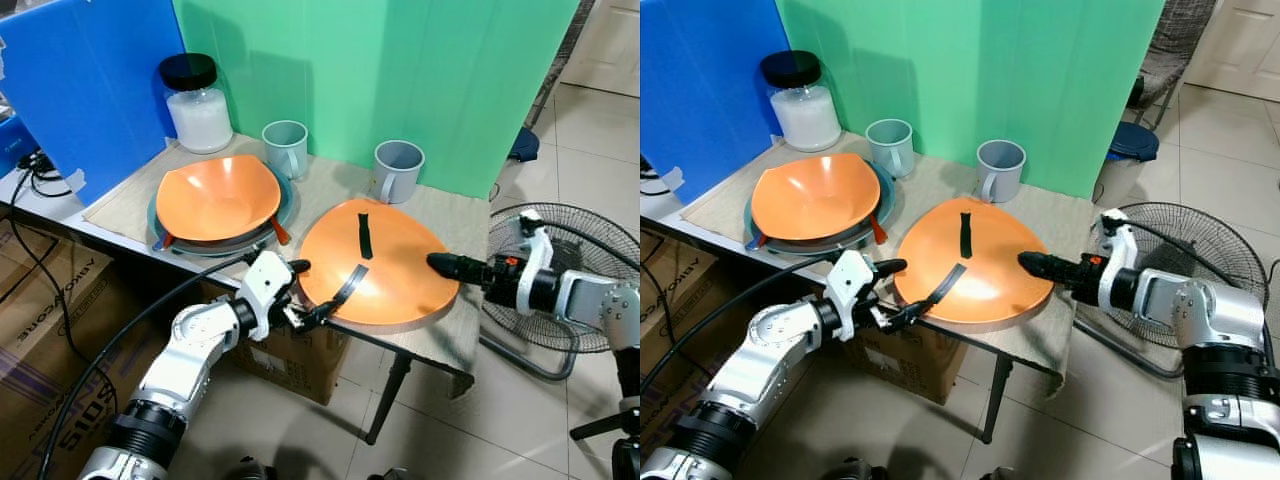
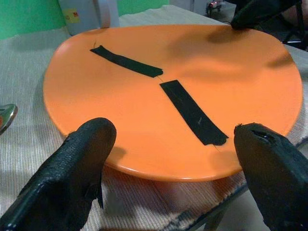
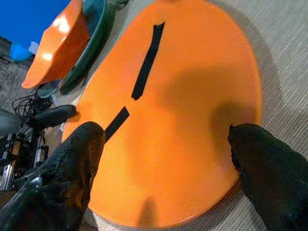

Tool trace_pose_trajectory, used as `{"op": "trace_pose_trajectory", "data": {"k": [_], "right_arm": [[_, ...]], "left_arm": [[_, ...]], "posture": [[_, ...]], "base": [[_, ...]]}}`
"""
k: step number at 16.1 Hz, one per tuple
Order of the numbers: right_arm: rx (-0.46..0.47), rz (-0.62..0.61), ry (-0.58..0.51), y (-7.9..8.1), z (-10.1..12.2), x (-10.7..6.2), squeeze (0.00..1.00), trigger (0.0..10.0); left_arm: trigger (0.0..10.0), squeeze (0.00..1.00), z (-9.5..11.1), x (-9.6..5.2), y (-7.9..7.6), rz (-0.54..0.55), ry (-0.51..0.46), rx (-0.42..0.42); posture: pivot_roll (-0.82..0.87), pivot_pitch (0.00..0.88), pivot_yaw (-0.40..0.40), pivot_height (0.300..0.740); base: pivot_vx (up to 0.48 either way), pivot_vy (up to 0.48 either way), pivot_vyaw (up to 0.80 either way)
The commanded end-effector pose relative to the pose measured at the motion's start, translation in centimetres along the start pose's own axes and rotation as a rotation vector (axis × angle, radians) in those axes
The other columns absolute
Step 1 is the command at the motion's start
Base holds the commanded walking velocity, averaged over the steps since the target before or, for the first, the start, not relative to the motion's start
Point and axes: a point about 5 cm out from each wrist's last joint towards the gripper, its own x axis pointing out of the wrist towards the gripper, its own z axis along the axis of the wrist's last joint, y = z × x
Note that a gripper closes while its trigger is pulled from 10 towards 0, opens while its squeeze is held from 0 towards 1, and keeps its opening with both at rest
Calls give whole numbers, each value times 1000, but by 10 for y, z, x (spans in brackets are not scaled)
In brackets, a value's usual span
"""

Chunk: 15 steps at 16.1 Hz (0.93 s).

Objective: Setting the table

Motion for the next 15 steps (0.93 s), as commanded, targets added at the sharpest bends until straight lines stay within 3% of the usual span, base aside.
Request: {"op": "trace_pose_trajectory", "data": {"k": [1, 11, 15], "right_arm": [[5, -79, -6, -10, 4, -9, 0, 10000], [36, -72, -23, -13, 3, -15, 0, 10000], [58, -8, 45, -2, -16, -3, 0, 10000]], "left_arm": [[10000, 0, -3, -2, 0, -2, 14, -6], [10000, 0, -4, -3, 0, -19, 18, 1], [10000, 0, -4, -4, 1, -30, 30, 4]], "posture": [[-101, 38, 28, 740], [-100, 34, 38, 740], [-95, 39, 48, 740]], "base": [[0, 0, 0], [0, 0, 0], [0, 0, 0]]}}
